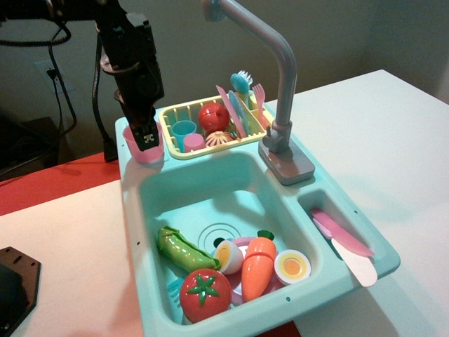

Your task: Put cup from counter to sink

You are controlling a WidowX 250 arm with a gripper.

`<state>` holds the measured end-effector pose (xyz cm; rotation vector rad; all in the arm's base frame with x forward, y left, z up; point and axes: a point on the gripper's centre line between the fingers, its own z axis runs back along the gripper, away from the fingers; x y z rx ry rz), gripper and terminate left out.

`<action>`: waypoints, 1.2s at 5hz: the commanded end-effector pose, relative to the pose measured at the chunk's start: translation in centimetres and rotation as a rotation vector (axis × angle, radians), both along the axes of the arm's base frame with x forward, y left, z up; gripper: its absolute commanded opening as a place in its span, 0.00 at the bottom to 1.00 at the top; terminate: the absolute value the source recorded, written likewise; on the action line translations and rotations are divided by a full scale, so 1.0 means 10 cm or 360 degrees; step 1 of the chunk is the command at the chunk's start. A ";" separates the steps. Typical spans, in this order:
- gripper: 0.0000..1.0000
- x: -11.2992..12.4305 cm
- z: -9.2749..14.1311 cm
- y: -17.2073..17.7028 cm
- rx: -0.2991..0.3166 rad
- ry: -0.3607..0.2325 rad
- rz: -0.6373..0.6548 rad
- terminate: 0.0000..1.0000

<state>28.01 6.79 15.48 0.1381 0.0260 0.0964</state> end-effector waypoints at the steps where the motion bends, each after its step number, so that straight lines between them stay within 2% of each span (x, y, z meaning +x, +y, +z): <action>1: 1.00 0.01 -0.02 0.02 0.0007 -0.0018 -0.0037 0.00; 2: 0.00 -0.01 -0.04 0.02 0.0014 -0.0059 -0.0038 0.00; 6: 0.00 0.04 -0.02 0.00 -0.0005 -0.0114 -0.0046 0.00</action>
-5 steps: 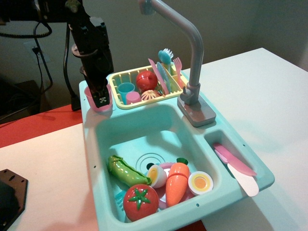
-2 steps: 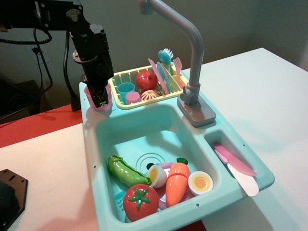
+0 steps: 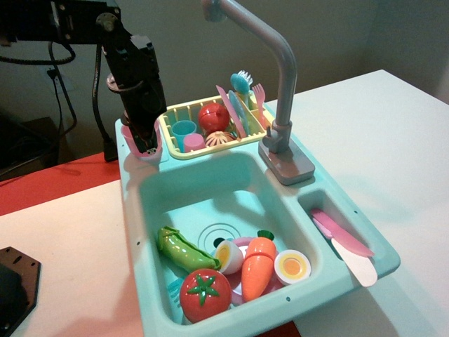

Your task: Put cup from counter to sink

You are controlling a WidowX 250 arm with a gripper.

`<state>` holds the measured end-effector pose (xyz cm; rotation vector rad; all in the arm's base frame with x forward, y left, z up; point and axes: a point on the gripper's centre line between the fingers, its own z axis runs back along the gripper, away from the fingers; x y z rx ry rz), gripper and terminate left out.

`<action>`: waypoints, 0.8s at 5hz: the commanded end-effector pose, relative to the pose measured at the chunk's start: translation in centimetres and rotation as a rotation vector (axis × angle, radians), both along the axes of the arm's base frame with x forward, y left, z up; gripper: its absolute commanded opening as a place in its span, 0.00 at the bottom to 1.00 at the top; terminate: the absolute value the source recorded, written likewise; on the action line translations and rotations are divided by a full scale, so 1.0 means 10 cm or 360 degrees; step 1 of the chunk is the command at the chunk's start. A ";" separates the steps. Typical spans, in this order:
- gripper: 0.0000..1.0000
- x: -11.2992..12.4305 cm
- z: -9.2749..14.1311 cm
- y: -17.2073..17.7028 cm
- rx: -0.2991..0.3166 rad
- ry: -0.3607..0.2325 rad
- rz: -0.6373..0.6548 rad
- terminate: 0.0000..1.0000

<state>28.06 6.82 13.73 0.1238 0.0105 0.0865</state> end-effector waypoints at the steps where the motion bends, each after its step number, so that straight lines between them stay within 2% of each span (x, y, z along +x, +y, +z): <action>1: 0.00 0.19 0.18 -0.15 0.0005 -0.0140 -0.0099 0.00; 2: 0.00 0.42 0.34 -0.45 0.0015 -0.0236 -0.0242 0.00; 3: 0.00 0.56 0.40 -0.77 0.0002 -0.0280 -0.0351 0.00; 4: 0.00 0.58 0.33 -1.06 -0.0030 -0.0269 -0.0415 0.00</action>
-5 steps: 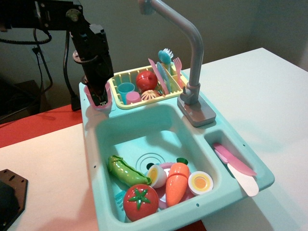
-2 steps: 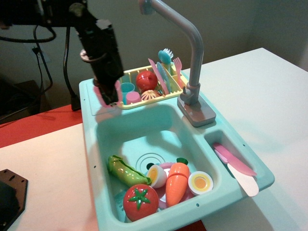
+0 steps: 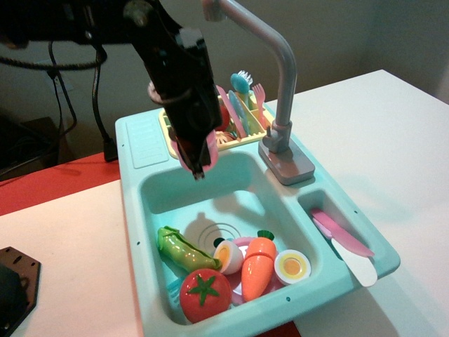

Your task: Put cup from counter to sink

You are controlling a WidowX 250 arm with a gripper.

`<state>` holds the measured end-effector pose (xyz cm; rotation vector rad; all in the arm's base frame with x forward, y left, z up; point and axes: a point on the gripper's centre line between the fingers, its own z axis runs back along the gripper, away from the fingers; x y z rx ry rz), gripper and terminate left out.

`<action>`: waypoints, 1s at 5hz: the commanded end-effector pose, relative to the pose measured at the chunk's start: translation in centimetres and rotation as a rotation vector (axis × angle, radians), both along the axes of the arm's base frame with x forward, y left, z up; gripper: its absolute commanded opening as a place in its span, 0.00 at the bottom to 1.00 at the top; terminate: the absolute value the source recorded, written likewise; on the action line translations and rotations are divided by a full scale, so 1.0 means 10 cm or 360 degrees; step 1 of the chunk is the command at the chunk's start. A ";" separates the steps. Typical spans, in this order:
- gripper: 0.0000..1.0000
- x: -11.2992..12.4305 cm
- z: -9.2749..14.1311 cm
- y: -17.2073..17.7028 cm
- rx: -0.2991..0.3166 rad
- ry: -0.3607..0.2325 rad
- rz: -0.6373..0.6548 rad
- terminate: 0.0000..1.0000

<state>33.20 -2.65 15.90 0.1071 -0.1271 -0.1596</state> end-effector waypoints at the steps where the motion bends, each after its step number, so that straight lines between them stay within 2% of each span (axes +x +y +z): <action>1: 0.00 0.01 -0.09 -0.27 -0.0033 -0.0015 -0.0027 0.00; 4: 0.00 -0.05 -0.63 -0.28 0.0009 0.0095 0.0044 0.00; 5: 1.00 -0.04 -0.59 -0.26 -0.0037 0.0106 0.0080 0.00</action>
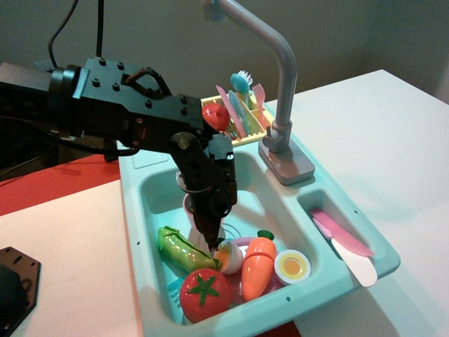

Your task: Put cup from counter to sink

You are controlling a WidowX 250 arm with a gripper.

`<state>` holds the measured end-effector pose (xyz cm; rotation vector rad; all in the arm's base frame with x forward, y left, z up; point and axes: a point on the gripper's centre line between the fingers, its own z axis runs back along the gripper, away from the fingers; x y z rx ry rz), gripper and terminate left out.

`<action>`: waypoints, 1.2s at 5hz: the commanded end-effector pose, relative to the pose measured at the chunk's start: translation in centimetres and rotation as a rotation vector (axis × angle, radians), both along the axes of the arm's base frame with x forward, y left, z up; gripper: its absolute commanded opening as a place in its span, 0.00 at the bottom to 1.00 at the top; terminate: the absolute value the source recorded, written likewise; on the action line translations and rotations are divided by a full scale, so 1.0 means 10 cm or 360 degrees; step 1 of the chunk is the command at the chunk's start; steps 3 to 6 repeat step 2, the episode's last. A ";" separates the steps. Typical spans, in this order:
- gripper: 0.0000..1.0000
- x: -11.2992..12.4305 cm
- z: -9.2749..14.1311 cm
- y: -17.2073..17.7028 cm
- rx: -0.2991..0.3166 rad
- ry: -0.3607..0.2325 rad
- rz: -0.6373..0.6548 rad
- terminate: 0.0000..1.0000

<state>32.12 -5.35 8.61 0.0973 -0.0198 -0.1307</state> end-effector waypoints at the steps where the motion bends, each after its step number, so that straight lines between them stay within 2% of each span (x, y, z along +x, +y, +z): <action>1: 1.00 0.01 0.22 0.06 -0.0052 -0.0049 0.0074 0.00; 2: 1.00 -0.08 0.39 0.14 -0.0031 -0.0076 0.0092 1.00; 6: 1.00 -0.08 0.39 0.14 -0.0031 -0.0076 0.0092 1.00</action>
